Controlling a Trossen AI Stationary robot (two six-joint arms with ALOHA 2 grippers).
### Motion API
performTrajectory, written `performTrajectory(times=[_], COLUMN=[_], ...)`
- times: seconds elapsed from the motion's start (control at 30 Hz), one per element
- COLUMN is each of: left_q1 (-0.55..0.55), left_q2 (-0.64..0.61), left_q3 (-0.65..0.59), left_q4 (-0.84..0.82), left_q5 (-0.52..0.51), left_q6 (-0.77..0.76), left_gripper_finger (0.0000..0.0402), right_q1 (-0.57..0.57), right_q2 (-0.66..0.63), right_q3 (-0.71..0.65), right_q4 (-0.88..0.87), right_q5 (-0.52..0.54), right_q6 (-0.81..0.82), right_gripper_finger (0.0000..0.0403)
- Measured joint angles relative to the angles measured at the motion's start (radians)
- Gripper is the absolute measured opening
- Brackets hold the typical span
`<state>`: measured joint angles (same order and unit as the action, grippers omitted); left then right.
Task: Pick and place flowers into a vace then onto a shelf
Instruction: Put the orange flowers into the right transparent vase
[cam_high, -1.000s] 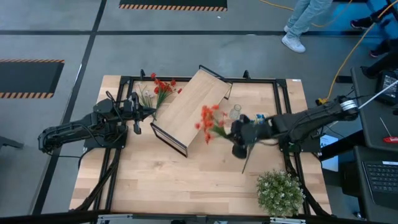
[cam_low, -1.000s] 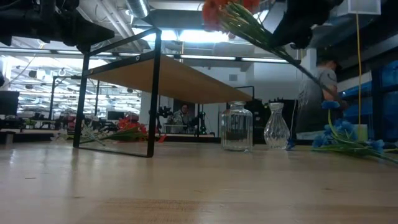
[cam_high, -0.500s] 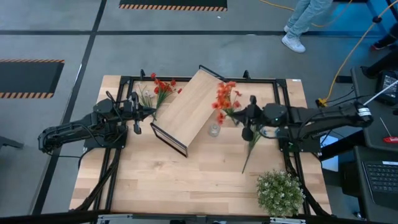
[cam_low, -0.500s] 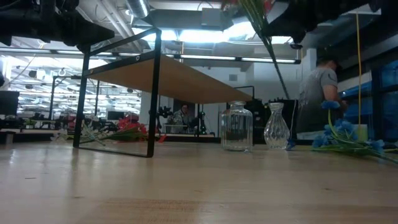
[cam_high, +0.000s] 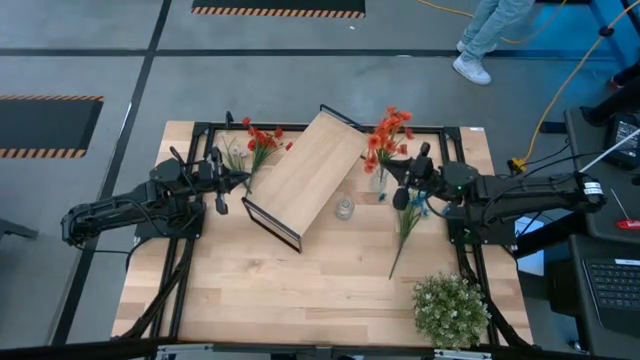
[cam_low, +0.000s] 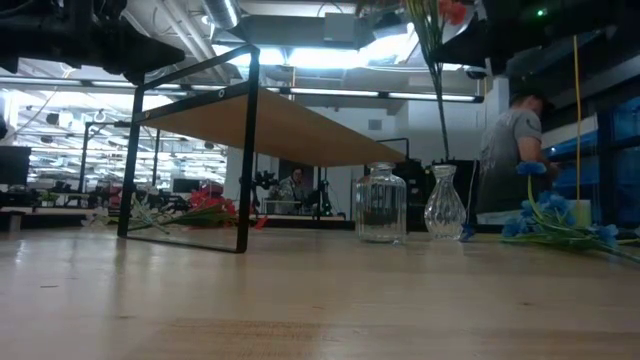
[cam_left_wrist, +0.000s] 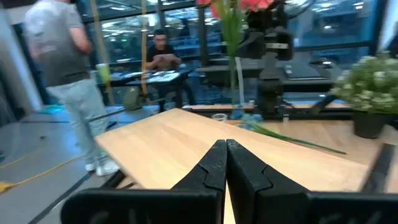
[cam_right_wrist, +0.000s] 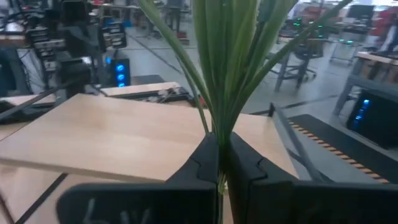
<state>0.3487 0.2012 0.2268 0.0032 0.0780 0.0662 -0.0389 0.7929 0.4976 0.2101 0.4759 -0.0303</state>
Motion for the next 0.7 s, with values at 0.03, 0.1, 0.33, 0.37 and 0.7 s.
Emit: performTrajectory(times=[0.03, 0.1, 0.33, 0.37, 0.7], left_q1=[0.000, 0.000, 0.000, 0.000, 0.000], left_q2=[0.000, 0.000, 0.000, 0.000, 0.000], left_q3=[0.000, 0.000, 0.000, 0.000, 0.000], left_q4=[0.000, 0.000, -0.007, -0.007, -0.007], left_q5=[-0.020, -0.065, -0.085, -0.084, -0.085], left_q6=[0.000, 0.000, 0.000, 0.000, 0.025], left_gripper_finger=[0.0003, 0.0003, 0.0003, 0.0003, 0.0004], right_q1=[0.000, -0.001, -0.001, -0.001, 0.000], right_q2=[0.000, 0.000, 0.000, 0.000, 0.080], right_q3=[0.000, 0.000, 0.000, 0.000, -0.050], right_q4=[0.001, 0.004, 0.004, 0.007, 0.141], right_q5=[0.011, 0.025, 0.094, 0.095, 0.243], right_q6=[0.000, 0.000, -0.005, -0.005, 0.010], right_gripper_finger=[0.0007, 0.0007, 0.0008, 0.0008, 0.0008])
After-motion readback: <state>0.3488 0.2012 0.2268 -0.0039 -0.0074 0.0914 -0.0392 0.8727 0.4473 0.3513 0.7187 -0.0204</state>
